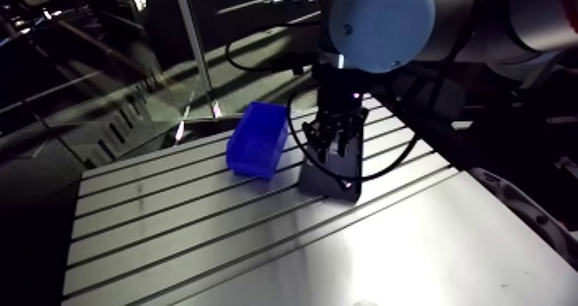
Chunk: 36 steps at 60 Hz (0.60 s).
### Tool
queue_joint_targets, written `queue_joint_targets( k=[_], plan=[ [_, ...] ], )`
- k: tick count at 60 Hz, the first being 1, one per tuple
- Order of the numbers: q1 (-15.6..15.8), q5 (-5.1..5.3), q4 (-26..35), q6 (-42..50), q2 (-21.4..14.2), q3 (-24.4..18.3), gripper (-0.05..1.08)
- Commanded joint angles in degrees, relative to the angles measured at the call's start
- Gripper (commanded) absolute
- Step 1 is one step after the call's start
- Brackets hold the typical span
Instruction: Pick up the M10 bolt from the tray and put it into the blue bin.
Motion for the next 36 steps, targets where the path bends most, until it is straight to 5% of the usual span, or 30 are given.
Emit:
queue_joint_targets(
  k=[1, 36],
  plan=[
    [-0.9, -0.02, -2.0, -0.7, 0.0, 1.4, 0.49],
    [-1.3, -0.03, -4.6, -1.8, 0.9, 3.7, 0.49]
  ],
)
